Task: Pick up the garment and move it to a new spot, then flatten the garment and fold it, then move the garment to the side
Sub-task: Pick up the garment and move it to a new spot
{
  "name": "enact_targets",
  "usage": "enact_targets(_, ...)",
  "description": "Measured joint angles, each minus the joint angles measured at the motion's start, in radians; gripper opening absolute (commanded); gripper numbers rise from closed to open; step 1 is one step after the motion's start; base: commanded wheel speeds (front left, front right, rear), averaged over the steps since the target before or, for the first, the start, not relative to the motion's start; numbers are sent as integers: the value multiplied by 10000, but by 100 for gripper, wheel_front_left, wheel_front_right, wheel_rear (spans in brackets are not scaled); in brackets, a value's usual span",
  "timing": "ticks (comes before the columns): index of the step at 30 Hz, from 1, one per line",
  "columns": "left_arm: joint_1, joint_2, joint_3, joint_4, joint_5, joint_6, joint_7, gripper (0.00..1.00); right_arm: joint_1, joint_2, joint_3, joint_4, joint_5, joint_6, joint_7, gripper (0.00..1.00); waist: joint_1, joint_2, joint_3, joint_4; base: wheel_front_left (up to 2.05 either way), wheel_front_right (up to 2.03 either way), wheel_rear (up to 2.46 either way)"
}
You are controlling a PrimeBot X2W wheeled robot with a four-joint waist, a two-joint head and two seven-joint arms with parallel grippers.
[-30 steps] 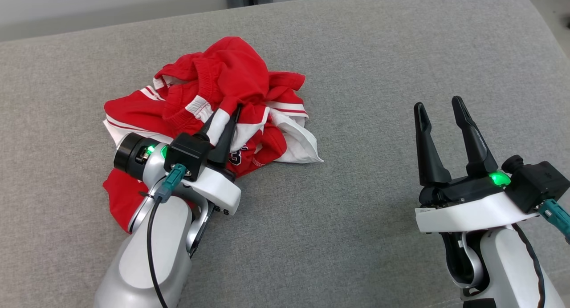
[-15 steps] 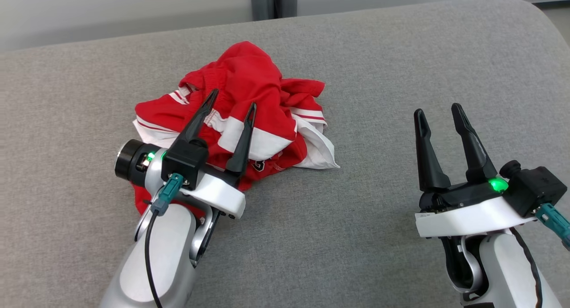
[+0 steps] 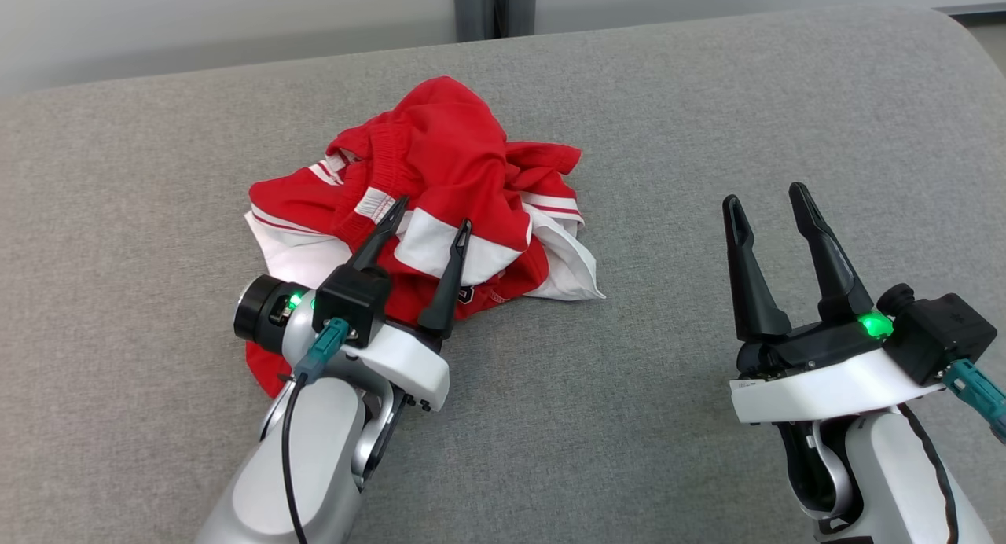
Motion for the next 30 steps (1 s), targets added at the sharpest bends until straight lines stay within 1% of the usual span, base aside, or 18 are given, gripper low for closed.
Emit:
enact_targets(1,-122,4,-46,245,-2,15,0,43,1,-12,21,-12,2,0,0,100,0,0,27,-35,0,0,0)
enact_targets(2,-244,0,-71,441,2,44,0,0,2,-17,21,-17,17,0,0,100,0,0,57,-74,0,0,0)
enact_targets(4,-499,2,-119,727,8,56,2,0,2,-21,-10,-33,90,0,0,100,0,0,123,-153,0,0,0)
enact_targets(6,-719,0,-75,512,8,146,0,0,2,-23,-73,-50,100,0,0,100,0,0,194,-211,0,0,0)
enact_targets(11,-847,2,73,-454,134,305,0,0,16,-13,-153,-65,105,0,0,100,0,0,269,-204,0,0,0)
enact_targets(17,-744,0,372,-1572,31,324,2,0,88,13,-107,-10,105,0,0,100,0,0,73,59,0,0,0)
enact_targets(22,-753,100,897,-2192,25,410,0,0,207,-15,-94,2,105,0,0,100,0,0,-174,343,0,0,0)
enact_targets(30,-759,805,2552,-3636,-224,650,0,0,412,-207,-159,-36,104,0,0,100,0,0,-263,926,0,0,0)
